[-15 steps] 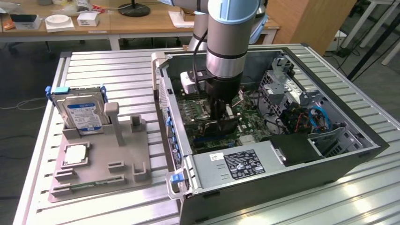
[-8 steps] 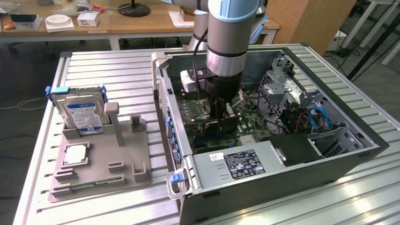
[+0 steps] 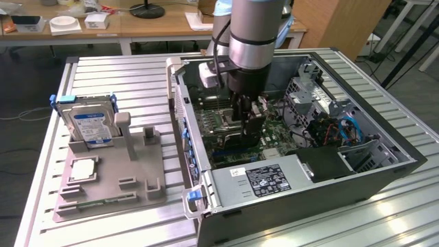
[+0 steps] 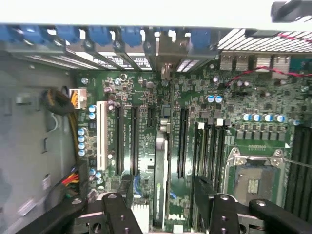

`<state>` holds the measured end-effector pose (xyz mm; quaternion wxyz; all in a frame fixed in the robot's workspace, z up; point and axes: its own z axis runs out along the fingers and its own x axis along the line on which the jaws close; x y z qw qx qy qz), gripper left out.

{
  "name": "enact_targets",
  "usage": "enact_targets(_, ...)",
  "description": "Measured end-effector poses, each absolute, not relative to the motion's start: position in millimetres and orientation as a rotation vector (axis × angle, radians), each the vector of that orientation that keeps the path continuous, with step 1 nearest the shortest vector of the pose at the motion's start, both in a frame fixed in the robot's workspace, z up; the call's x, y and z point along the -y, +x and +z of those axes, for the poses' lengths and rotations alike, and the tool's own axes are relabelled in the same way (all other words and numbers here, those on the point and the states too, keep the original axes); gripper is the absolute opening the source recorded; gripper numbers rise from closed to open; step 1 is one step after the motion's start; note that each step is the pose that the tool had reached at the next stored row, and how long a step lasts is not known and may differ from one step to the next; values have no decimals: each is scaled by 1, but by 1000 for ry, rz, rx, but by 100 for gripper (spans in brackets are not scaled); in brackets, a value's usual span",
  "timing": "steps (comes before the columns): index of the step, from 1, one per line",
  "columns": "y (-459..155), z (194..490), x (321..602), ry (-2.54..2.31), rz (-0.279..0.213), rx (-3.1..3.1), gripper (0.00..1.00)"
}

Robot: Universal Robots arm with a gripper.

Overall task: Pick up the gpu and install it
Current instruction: 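Insert the gpu into the slot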

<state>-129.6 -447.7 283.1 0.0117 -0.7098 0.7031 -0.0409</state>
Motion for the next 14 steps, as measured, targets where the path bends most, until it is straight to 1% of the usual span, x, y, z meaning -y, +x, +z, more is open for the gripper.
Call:
enact_targets(3,-129,287,448,-2217,-113,-2201,63)
enact_targets(4,-129,287,448,-2217,-113,-2201,61)
enact_targets(6,-129,287,448,-2217,-113,-2202,49)
enact_targets(7,-129,287,448,-2217,-113,-2202,49)
enact_targets(8,-129,287,448,-2216,-113,-2202,43)
enact_targets(9,-129,287,448,-2216,-113,-2202,43)
enact_targets(11,-129,287,448,-2216,-113,-2203,31)
enact_targets(12,-129,287,448,-2216,-113,-2203,31)
enact_targets(14,-129,287,448,-2215,-113,-2203,20)
